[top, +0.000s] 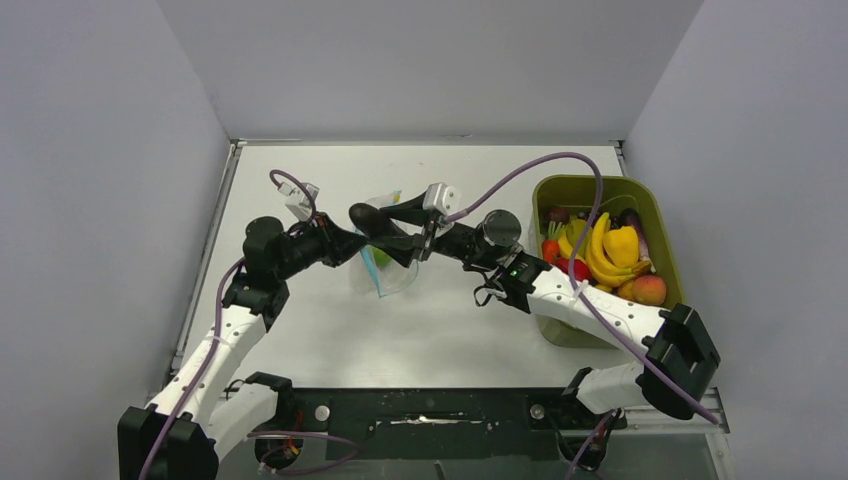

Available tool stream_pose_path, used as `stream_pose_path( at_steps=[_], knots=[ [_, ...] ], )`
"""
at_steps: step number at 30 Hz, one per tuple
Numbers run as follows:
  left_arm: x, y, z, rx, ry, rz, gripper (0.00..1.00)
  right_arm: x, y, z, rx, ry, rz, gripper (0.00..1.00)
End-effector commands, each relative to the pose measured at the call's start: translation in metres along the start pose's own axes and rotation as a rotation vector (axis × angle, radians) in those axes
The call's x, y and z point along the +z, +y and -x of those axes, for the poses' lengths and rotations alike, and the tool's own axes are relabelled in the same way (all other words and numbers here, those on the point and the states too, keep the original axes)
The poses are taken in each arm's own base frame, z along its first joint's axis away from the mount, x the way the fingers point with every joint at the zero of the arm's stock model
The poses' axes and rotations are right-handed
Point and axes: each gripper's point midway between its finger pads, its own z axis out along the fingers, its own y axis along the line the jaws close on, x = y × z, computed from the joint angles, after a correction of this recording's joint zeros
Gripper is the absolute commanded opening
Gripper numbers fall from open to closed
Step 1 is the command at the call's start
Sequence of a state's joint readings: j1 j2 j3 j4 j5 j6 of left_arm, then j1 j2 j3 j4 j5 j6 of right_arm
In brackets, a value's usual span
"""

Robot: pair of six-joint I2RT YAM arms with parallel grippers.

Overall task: Place the food in the zip-top bag and seal the zipper
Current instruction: Place the fake vegetable in the zipper food storage bag.

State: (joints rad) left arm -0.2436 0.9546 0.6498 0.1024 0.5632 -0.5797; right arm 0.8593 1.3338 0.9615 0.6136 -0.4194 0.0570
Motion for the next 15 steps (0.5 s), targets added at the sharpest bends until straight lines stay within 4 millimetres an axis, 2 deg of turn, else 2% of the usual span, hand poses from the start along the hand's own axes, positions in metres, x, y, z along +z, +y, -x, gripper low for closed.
stream_pose_path(
  at_steps=[1, 6, 15],
  knots=[
    [-0.003, -0.011, 0.005, 0.051, -0.027, -0.051, 0.00, 0.008, 0.018, 0.039, -0.111, -0.150, 0.132, 0.42],
    [-0.003, -0.011, 0.005, 0.050, -0.028, -0.054, 0.00, 0.010, 0.025, 0.041, -0.103, -0.202, 0.171, 0.42],
    [-0.004, -0.012, 0.003, 0.052, -0.027, -0.056, 0.00, 0.014, 0.033, 0.017, -0.122, -0.205, 0.230, 0.42]
  ],
)
